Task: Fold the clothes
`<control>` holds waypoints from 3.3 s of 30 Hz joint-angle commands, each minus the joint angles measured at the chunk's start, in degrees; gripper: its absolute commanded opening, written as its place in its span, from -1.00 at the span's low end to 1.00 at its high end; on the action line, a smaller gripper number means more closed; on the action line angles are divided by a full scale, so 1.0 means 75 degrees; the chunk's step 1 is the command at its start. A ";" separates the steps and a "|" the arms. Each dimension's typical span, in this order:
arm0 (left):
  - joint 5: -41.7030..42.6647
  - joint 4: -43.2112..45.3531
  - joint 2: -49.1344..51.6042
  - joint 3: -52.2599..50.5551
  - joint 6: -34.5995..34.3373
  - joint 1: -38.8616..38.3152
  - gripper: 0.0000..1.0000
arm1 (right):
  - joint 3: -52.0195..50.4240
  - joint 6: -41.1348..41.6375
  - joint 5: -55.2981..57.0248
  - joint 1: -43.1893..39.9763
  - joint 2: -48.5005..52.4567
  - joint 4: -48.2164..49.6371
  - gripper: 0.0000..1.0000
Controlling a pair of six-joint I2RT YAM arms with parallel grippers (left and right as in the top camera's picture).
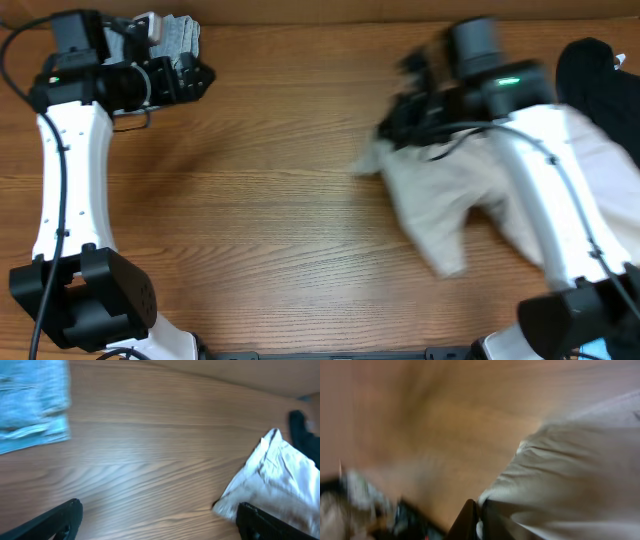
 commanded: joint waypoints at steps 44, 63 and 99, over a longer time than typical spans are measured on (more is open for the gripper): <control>-0.2731 0.0851 0.3555 0.0157 0.2340 -0.5648 1.00 | 0.0050 -0.0350 0.1751 -0.4441 -0.0050 -0.0656 0.68; -0.5671 -0.0321 0.4001 0.0350 -0.0108 -0.3462 1.00 | -0.2043 -0.0248 0.1341 -0.3926 -0.0020 0.0393 0.68; -0.2923 -0.6073 0.3867 0.9171 -0.0251 -0.3005 1.00 | -0.5837 0.1868 0.2390 -0.0458 -0.0020 0.2751 0.46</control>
